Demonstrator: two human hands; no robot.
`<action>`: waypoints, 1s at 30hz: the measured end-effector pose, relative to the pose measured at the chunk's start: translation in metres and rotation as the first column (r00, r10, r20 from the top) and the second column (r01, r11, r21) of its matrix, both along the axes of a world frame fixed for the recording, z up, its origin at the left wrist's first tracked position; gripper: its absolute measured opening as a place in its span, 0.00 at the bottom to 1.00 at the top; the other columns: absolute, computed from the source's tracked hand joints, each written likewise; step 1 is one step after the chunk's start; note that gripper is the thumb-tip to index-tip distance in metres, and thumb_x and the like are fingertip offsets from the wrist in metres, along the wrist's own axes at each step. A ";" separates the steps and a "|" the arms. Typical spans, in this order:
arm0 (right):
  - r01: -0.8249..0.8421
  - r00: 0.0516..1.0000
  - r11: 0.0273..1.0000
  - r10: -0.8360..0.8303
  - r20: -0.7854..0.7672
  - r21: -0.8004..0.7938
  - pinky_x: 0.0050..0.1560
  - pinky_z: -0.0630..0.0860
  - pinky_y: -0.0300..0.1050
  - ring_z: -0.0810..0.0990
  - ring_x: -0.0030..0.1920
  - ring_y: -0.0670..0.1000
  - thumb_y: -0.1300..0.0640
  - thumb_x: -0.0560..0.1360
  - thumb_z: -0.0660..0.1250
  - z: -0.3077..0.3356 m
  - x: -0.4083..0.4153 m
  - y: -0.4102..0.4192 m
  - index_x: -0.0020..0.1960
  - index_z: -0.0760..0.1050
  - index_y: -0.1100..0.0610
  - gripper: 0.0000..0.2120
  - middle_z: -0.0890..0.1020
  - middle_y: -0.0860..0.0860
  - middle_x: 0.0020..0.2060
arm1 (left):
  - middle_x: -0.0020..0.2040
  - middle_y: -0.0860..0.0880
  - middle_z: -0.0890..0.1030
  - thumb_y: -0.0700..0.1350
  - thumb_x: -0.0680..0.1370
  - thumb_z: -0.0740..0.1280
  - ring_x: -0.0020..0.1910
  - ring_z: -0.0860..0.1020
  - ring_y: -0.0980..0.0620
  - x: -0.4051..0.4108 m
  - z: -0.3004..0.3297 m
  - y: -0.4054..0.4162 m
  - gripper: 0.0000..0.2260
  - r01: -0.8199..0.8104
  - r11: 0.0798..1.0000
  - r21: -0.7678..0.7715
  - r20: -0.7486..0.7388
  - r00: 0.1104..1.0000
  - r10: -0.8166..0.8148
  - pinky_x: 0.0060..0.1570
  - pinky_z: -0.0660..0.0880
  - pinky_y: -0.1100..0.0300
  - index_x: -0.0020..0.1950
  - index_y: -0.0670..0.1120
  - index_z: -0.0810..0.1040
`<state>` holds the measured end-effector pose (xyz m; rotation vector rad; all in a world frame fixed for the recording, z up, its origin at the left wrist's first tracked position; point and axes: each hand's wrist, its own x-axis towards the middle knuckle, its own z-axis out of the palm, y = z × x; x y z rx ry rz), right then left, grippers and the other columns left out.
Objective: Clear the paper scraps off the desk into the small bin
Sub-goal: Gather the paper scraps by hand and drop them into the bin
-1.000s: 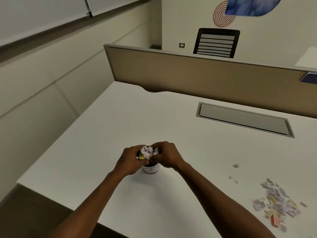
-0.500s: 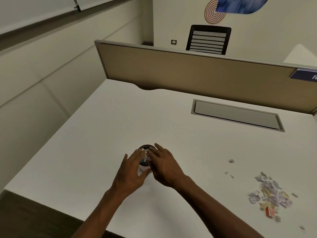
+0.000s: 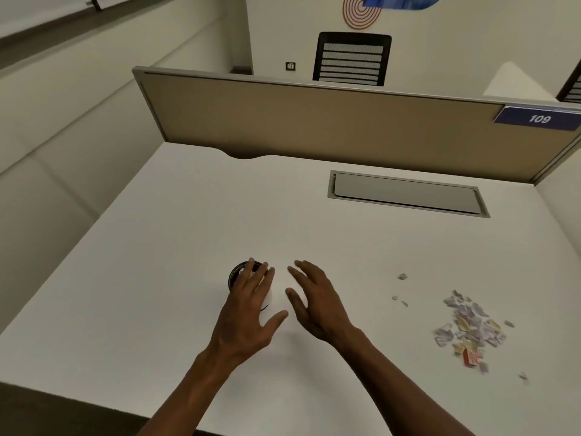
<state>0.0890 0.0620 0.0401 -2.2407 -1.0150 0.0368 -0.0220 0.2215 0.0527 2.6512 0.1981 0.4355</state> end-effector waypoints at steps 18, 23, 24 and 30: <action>0.238 0.946 0.846 -0.313 -0.083 -0.477 0.79 0.58 0.51 0.57 0.80 0.56 0.54 0.85 0.52 -0.046 0.072 -0.156 0.80 0.57 0.62 0.25 0.59 0.58 0.80 | 0.82 0.55 0.55 0.63 0.81 0.58 0.81 0.45 0.57 0.060 -0.070 -0.108 0.32 0.254 0.956 -0.148 -0.324 0.901 -0.289 0.77 0.47 0.63 0.81 0.53 0.56; 0.292 0.937 0.910 -0.333 -0.103 -0.295 0.77 0.62 0.46 0.64 0.77 0.54 0.61 0.83 0.55 -0.047 0.028 -0.177 0.79 0.61 0.57 0.24 0.67 0.56 0.77 | 0.81 0.53 0.59 0.54 0.85 0.57 0.81 0.52 0.56 0.083 -0.065 -0.130 0.25 0.278 0.942 -0.190 -0.284 0.902 -0.324 0.75 0.50 0.65 0.81 0.51 0.59; 0.361 0.910 0.903 -0.396 -0.126 -0.233 0.75 0.64 0.44 0.66 0.75 0.54 0.63 0.82 0.55 -0.044 0.024 -0.182 0.78 0.63 0.56 0.24 0.69 0.55 0.75 | 0.81 0.53 0.59 0.52 0.85 0.57 0.81 0.53 0.55 0.090 -0.062 -0.136 0.24 0.293 0.937 -0.191 -0.276 0.900 -0.338 0.76 0.51 0.64 0.81 0.51 0.59; 0.767 0.625 0.639 -0.765 -0.155 -0.059 0.64 0.72 0.47 0.73 0.68 0.57 0.67 0.77 0.62 -0.025 0.014 -0.226 0.70 0.73 0.56 0.22 0.77 0.55 0.66 | 0.82 0.50 0.58 0.49 0.85 0.56 0.81 0.54 0.53 0.136 -0.051 -0.176 0.25 0.437 0.881 -0.182 -0.279 0.836 -0.473 0.79 0.54 0.59 0.81 0.48 0.57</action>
